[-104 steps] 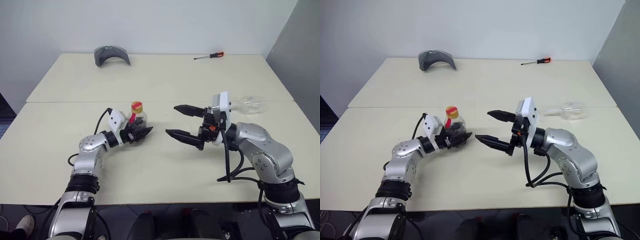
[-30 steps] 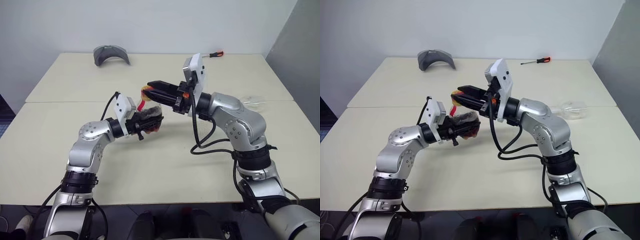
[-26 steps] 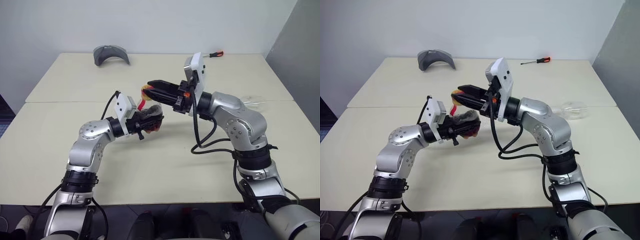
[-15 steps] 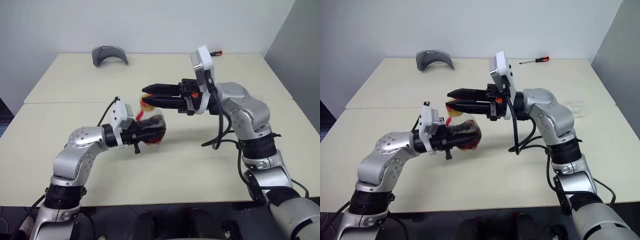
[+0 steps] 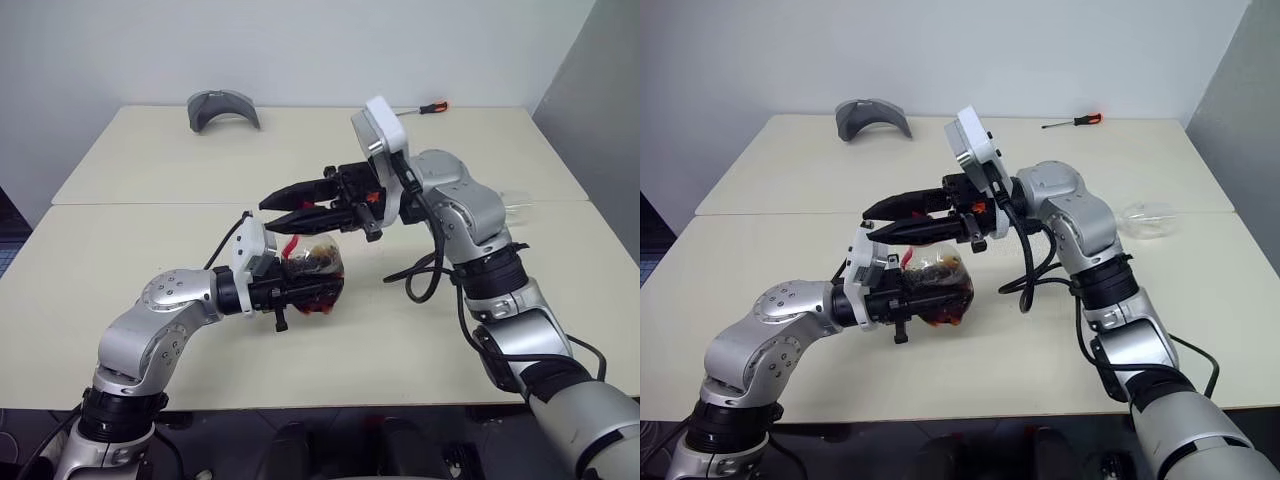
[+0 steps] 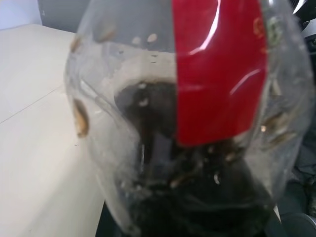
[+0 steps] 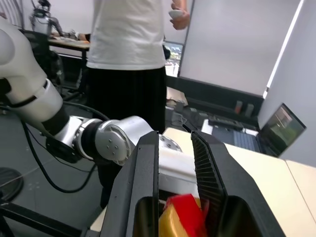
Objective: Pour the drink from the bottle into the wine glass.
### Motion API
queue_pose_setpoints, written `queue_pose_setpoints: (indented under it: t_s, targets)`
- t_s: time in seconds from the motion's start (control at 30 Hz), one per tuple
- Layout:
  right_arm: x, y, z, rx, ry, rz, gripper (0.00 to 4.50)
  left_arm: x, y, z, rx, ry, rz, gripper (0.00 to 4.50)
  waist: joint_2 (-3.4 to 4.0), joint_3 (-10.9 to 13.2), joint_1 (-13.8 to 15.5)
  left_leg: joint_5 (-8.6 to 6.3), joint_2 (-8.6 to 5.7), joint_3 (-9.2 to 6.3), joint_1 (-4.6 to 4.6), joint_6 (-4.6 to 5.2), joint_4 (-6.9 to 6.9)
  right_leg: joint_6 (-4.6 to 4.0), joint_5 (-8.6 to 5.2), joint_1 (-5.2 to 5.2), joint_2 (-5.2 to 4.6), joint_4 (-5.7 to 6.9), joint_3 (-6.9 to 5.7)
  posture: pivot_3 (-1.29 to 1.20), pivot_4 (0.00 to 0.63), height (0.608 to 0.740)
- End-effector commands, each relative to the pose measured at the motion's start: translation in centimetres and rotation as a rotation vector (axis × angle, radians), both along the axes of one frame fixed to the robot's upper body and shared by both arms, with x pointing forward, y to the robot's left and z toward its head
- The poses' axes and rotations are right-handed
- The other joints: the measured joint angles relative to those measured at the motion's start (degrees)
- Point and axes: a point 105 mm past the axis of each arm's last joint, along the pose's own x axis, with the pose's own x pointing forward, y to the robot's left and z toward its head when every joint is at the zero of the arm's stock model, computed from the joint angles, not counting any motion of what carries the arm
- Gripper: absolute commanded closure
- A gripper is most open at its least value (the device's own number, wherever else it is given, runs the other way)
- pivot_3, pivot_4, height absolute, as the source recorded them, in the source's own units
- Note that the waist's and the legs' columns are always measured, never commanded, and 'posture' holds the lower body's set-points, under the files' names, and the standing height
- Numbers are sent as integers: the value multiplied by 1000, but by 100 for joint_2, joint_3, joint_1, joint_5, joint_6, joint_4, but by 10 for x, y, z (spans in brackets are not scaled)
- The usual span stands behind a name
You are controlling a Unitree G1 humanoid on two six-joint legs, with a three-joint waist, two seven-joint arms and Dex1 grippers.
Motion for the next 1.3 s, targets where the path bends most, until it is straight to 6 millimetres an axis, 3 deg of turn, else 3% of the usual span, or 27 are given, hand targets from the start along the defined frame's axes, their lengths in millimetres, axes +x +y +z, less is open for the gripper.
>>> queue_pose_setpoints:
  t_s: [0.03,0.23,0.4,0.53,0.67,1.3]
  targets:
    - [6,-11,5,8,-7,-70,3420,-4,-2,24,-38,-119,-29,3710,0,0,0,0,0,0,0,0,0,0,0,0,0,0,0,0,150,740]
    - [18,-38,13,51,18,-251,3420,7,3,27,-39,-138,12,3728,0,1,14,-1,0,0,-1,1,-1,0,0,-1,0,0,0,0,150,740]
    - [22,-55,6,66,71,-384,3420,21,6,32,-49,-172,53,3730,0,2,32,-1,-2,2,-5,1,2,0,0,2,-2,-8,0,0,150,740]
    - [20,-58,4,82,109,-437,2525,30,4,32,-47,-182,52,3730,3,5,-11,-1,0,4,-5,2,-3,0,0,-3,0,-4,1,0,150,740]
    - [17,-57,6,95,150,-444,1070,37,6,32,-43,-190,59,3730,3,5,-14,-1,1,6,-4,2,-4,0,0,-4,0,-1,2,0,150,740]
    - [13,-21,21,168,208,-386,1057,47,3,29,-47,-199,70,3739,4,5,-3,-3,-1,5,-5,6,-1,0,0,-2,-1,-1,1,0,150,740]
